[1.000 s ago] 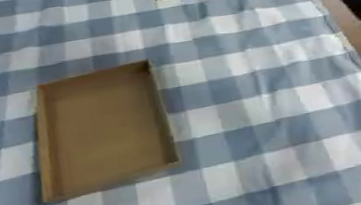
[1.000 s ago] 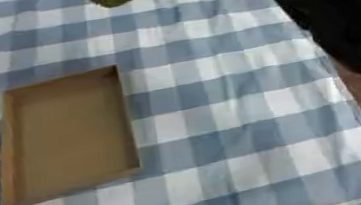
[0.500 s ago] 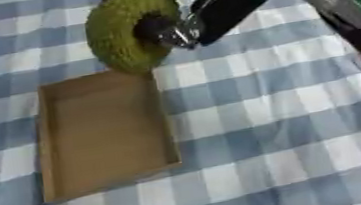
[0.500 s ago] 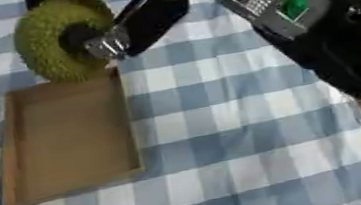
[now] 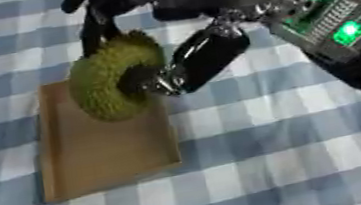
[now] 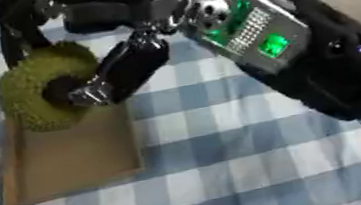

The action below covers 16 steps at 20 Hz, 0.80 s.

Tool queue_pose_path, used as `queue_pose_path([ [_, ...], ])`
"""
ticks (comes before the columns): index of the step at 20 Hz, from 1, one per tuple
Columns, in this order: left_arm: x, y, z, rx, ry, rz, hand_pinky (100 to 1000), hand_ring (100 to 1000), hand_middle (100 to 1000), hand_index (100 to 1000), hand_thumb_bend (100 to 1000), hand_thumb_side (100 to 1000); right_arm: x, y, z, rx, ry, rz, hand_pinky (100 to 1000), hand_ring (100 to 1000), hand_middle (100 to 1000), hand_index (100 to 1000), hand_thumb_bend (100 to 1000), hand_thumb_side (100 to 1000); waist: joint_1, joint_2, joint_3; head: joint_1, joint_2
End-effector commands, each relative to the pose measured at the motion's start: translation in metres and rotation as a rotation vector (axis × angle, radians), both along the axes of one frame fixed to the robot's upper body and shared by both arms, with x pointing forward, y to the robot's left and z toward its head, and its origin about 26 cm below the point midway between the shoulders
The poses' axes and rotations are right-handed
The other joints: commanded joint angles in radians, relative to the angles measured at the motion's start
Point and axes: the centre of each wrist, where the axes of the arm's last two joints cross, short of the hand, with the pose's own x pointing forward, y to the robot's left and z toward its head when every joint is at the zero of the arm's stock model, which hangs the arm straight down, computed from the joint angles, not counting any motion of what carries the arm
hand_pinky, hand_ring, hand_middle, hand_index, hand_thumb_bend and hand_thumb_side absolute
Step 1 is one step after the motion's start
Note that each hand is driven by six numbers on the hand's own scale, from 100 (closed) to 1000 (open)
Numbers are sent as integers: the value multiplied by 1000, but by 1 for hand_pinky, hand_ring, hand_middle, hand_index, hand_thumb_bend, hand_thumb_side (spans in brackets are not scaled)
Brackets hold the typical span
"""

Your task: Pick up objects on the table and place them in the box.

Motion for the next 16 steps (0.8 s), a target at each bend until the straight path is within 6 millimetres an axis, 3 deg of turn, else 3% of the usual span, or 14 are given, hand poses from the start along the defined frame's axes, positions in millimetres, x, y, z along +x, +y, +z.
queue_pose_path([
  [1,-1,-2,8,7,-24,-18,613,623,651,819,150,507,8,5,-8,-20,-12,-7,758,916,436,696,100,204,7,-16,2,-1,-2],
  [16,0,-4,7,0,-17,-33,611,622,652,819,143,517,54,17,-71,-140,0,-39,770,942,467,714,100,222,9,-10,13,-10,-8],
])
